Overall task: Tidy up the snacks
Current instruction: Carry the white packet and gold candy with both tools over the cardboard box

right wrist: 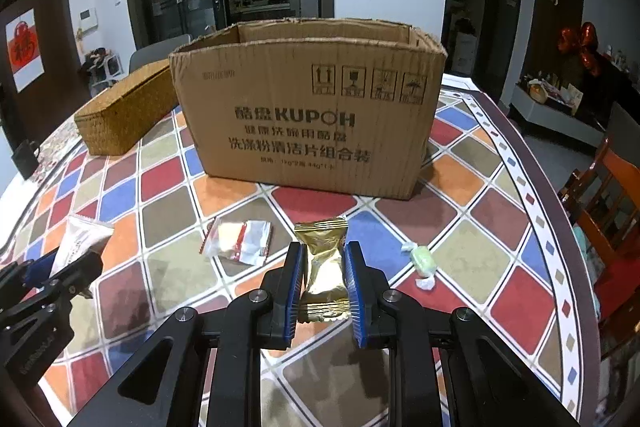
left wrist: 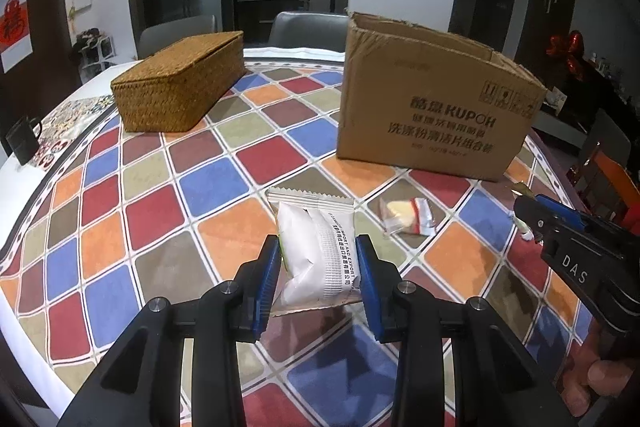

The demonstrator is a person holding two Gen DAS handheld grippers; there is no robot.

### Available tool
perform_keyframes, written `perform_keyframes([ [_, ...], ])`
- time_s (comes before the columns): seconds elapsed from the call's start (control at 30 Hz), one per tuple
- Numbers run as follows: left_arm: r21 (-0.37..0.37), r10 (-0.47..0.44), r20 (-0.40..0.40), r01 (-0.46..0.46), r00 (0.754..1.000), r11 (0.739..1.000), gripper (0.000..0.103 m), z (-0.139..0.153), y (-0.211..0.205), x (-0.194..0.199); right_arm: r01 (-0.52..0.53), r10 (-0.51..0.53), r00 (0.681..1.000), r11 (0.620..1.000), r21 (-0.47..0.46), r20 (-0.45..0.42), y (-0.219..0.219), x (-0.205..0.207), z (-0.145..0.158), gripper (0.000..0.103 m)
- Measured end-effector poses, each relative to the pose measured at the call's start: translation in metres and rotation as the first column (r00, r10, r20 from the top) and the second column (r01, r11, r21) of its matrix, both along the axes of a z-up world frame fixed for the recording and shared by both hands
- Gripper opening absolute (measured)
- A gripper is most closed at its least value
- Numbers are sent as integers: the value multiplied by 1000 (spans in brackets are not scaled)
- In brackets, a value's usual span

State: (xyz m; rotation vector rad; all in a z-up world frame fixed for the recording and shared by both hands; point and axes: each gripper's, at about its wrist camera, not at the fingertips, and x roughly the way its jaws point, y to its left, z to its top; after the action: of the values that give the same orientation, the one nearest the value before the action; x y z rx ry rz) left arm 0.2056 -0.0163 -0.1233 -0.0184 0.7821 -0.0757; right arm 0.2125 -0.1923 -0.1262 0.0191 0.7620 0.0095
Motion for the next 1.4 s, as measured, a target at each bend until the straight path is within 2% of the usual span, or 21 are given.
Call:
perform_keyframes([
  [1.4, 8, -122, 132, 122, 984, 993, 37, 85, -42, 46, 52, -54, 988, 998, 17, 146, -25, 21, 85, 23],
])
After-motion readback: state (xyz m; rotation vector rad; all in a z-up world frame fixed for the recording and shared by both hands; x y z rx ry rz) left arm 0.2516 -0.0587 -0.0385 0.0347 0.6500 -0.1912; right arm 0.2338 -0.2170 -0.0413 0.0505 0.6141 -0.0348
